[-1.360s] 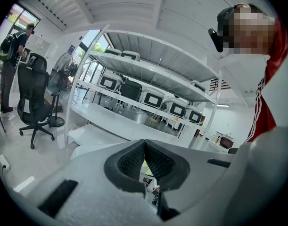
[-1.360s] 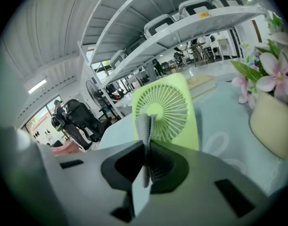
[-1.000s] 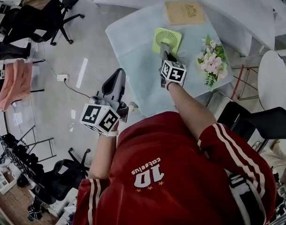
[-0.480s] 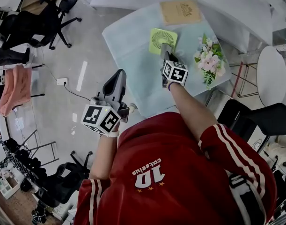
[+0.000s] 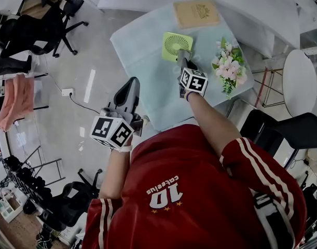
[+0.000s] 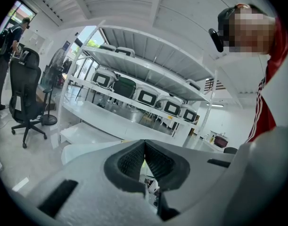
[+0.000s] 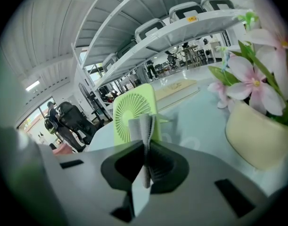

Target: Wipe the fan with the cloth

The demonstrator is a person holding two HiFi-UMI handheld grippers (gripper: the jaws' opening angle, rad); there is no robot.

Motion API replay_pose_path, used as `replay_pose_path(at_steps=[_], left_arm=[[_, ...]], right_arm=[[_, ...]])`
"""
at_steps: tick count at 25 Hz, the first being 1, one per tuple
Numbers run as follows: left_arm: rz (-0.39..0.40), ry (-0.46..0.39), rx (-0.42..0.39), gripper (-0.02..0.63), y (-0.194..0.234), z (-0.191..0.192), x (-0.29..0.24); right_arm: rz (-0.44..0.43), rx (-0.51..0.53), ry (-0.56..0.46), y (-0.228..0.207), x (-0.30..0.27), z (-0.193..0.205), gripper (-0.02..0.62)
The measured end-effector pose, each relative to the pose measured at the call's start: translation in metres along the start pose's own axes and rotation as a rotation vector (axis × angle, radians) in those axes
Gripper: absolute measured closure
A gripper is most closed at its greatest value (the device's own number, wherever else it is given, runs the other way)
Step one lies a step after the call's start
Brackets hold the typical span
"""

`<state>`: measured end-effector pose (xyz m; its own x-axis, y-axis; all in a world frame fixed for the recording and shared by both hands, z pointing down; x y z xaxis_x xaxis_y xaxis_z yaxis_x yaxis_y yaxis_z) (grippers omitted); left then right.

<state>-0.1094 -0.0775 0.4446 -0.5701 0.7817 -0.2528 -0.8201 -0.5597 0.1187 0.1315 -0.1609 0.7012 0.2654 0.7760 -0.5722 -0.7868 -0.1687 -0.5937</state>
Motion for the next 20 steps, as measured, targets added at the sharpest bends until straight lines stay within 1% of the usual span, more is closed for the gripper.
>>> replay_pose_path(at_steps=[10, 14, 20], left_arm=[[0.009, -0.003, -0.003, 0.601, -0.006, -0.002, -0.007], [0.005, 0.006, 0.009, 0.601, -0.009, -0.002, -0.008], [0.023, 0.001, 0.007, 0.601, -0.009, 0.001, -0.008]], right_arm=[[0.007, -0.002, 0.002, -0.011, 0.001, -0.004, 0.581], [0.01, -0.003, 0.0, -0.014, 0.001, -0.005, 0.581], [0.023, -0.004, -0.009, -0.018, 0.005, -0.004, 0.581]])
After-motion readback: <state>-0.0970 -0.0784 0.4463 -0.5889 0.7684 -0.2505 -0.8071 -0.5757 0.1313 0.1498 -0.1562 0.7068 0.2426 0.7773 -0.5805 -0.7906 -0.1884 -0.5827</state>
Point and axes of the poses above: the fingertips, and each gripper's own axes: x backward along the fingers, y to its left, z out of its underside, the point moved 8 cm from there along x, backward along the fingers, and after that the axes turned 15 degrees about -x, right-handed, at the moved point
